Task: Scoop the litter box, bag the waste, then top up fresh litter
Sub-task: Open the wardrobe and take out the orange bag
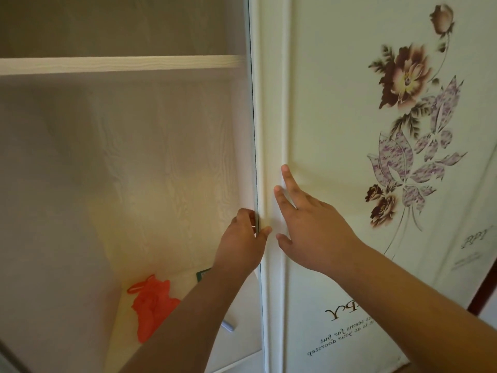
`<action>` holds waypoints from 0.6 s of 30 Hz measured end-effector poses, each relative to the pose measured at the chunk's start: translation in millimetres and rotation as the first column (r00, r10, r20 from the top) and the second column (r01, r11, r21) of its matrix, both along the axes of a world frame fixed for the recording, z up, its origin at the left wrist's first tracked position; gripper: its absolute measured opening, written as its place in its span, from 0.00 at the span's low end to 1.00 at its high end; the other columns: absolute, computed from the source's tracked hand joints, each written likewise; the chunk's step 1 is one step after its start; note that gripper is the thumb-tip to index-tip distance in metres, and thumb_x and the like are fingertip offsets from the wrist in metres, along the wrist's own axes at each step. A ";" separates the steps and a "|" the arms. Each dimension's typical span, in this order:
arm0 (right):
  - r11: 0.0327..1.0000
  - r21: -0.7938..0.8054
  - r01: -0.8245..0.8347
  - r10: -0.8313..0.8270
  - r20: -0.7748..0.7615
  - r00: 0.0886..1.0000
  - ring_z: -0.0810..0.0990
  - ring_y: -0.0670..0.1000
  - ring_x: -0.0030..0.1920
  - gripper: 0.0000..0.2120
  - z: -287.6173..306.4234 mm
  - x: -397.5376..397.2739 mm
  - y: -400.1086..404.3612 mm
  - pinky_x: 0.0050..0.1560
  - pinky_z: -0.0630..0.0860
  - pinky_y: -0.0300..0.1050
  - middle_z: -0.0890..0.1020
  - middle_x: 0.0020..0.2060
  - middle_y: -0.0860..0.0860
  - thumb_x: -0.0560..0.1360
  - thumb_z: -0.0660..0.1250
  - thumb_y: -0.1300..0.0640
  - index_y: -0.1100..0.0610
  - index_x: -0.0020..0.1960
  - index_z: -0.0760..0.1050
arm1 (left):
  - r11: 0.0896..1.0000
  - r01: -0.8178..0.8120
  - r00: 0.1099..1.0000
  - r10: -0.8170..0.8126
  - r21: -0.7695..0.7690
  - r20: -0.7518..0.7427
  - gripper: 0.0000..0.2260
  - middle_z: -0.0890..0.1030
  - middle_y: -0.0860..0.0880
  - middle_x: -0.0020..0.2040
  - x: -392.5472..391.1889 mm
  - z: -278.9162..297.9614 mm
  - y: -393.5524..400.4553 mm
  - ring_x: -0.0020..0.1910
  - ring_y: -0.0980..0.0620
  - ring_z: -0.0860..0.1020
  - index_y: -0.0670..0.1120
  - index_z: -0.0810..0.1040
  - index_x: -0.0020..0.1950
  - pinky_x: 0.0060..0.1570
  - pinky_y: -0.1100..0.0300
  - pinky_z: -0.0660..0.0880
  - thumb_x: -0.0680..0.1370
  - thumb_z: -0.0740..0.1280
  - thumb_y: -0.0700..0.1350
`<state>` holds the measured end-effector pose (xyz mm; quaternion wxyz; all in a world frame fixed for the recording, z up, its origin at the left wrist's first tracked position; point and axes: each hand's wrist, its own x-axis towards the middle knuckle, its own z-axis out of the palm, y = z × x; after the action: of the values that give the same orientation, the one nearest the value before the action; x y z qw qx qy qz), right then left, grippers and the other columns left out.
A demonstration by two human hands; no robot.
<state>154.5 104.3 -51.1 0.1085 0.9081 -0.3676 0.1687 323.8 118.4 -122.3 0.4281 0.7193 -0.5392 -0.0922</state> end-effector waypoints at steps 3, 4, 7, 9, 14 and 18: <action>1.000 -0.001 0.004 -0.004 0.002 1.000 0.54 0.51 0.81 0.39 1.8 -1.2 -0.2 0.71 0.67 0.48 0.23 0.77 0.51 0.81 0.60 0.43 0.55 0.83 0.45 | 1.000 0.004 1.000 -0.004 -0.004 0.004 0.16 0.78 0.55 0.57 -1.0 0.2 -0.9 0.54 0.57 0.79 0.50 0.71 0.64 0.48 0.66 0.72 0.81 0.70 0.54; 1.000 0.001 0.008 -0.008 0.000 1.000 0.54 0.51 0.81 0.39 2.8 -2.1 -0.3 0.71 0.68 0.48 0.23 0.76 0.50 0.81 0.60 0.43 0.54 0.83 0.45 | 1.000 0.006 1.000 -0.006 -0.004 0.004 0.16 0.79 0.55 0.57 -1.2 0.4 -1.1 0.54 0.57 0.79 0.50 0.71 0.64 0.48 0.65 0.73 0.81 0.70 0.54; 1.000 0.005 0.016 -0.016 -0.013 1.000 0.54 0.51 0.81 0.39 4.8 -4.7 -2.3 0.70 0.68 0.48 0.23 0.76 0.49 0.81 0.60 0.42 0.53 0.83 0.44 | 1.000 0.014 1.000 -0.014 -0.006 0.001 0.16 0.79 0.55 0.57 -2.9 0.4 -2.8 0.55 0.57 0.80 0.50 0.71 0.64 0.49 0.64 0.73 0.81 0.70 0.54; 1.000 0.004 0.024 -0.024 -0.017 1.000 0.54 0.52 0.81 0.40 4.7 -4.5 -3.2 0.69 0.69 0.49 0.23 0.76 0.49 0.80 0.61 0.42 0.53 0.83 0.44 | 1.000 0.018 1.000 -0.018 -0.007 -0.002 0.16 0.78 0.55 0.57 -4.4 0.7 -3.6 0.55 0.56 0.80 0.50 0.71 0.64 0.49 0.65 0.73 0.81 0.70 0.54; 0.999 0.003 0.052 -0.052 -0.015 0.999 0.56 0.51 0.80 0.40 -0.3 1.0 -1.1 0.66 0.71 0.48 0.23 0.76 0.50 0.80 0.60 0.41 0.54 0.83 0.45 | 1.000 0.022 1.000 -0.022 0.002 -0.002 0.16 0.79 0.54 0.58 -2.3 -3.8 -5.5 0.55 0.55 0.80 0.50 0.71 0.64 0.51 0.62 0.74 0.81 0.70 0.54; 0.997 -0.012 0.071 -0.071 -0.015 0.997 0.58 0.52 0.80 0.39 -0.5 1.3 -0.2 0.63 0.73 0.50 0.24 0.77 0.49 0.80 0.60 0.41 0.53 0.83 0.46 | 1.000 0.022 1.000 -0.022 -0.003 -0.008 0.16 0.79 0.53 0.59 -3.2 -4.2 -5.9 0.55 0.55 0.81 0.50 0.71 0.64 0.52 0.61 0.76 0.81 0.70 0.54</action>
<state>155.7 104.1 -51.5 0.1227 0.8950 -0.3978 0.1601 320.5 112.4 -126.5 0.4302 0.7125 -0.5454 -0.0992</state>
